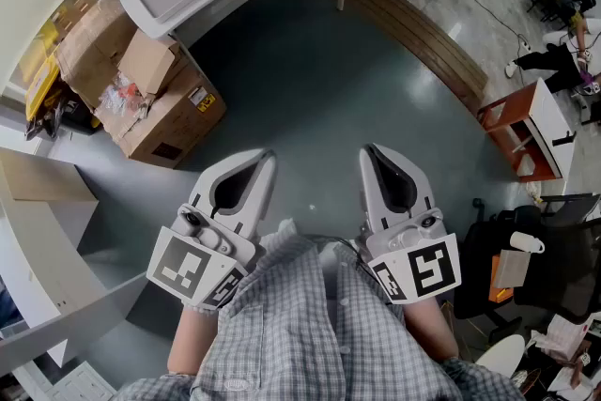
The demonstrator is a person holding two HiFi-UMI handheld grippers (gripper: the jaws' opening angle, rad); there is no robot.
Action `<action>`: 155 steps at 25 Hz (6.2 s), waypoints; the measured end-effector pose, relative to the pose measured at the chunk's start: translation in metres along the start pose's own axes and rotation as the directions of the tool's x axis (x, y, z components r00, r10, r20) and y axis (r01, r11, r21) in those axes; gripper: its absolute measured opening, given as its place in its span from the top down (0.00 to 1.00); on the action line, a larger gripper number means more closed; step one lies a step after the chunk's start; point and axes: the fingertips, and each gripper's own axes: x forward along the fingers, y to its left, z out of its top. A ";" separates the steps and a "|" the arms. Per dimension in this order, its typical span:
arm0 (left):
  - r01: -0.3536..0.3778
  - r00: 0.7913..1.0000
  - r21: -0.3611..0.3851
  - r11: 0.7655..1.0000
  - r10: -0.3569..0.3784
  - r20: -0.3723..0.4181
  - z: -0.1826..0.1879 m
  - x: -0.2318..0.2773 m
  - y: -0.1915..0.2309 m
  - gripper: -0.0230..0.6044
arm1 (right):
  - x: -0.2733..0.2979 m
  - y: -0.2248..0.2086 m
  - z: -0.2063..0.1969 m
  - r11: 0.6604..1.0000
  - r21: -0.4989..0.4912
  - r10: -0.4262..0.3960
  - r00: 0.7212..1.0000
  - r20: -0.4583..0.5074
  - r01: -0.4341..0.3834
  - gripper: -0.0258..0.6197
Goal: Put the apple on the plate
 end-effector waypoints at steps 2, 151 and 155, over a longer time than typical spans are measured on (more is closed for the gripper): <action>-0.001 1.000 0.003 1.000 0.001 -0.001 -0.001 0.001 0.001 0.95 | 0.001 0.001 0.000 1.000 -0.002 0.005 1.000 0.003 -0.005 0.92; -0.597 0.800 -0.214 0.774 0.554 -0.228 0.048 0.539 0.634 0.95 | 0.819 -0.380 -0.107 0.860 0.055 0.494 0.801 -0.337 -0.508 0.92; -0.635 0.771 -0.241 0.734 0.579 -0.266 0.028 0.536 0.651 0.95 | 0.832 -0.383 -0.123 0.866 0.062 0.480 0.789 -0.384 -0.497 0.92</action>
